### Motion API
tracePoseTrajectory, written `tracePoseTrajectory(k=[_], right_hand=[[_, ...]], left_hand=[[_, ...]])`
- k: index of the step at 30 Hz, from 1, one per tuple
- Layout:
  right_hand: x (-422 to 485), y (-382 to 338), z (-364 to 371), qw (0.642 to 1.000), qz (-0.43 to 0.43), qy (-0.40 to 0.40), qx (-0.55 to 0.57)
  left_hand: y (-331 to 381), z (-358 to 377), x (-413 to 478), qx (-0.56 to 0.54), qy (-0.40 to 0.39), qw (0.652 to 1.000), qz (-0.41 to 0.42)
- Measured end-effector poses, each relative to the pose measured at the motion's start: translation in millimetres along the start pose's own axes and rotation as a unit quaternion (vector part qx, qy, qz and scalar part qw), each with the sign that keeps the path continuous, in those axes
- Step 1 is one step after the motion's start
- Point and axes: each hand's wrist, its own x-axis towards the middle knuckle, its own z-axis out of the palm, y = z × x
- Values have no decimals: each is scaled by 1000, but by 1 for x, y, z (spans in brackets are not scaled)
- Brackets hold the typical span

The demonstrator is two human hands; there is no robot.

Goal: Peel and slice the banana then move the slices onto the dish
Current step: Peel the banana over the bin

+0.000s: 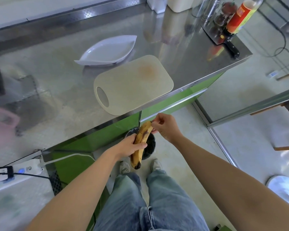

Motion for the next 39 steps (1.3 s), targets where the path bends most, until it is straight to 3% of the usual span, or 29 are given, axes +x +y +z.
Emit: tracePoseTrajectory(k=[5,9,18,23,27,39], right_hand=[[-3,3,7,977,59,8,205],[-5,6,8,958,77,-28,274],[3,5,4,976,76,-31,200],[4,4,10,967,85,-7,241],[7,5,16,947,140,15,289],[16,43,9,943,270,102,164]], left_hand=[[-2,0,3,-52,-1,999,5],[-7,-2,7,-77,8,997,1],[-11,-7,14,-67,-2,998,0],[-10,-5,16,-118,11,993,7],[-8,-4,14,-176,32,984,25],[-10,-10,9,-286,93,949,92]])
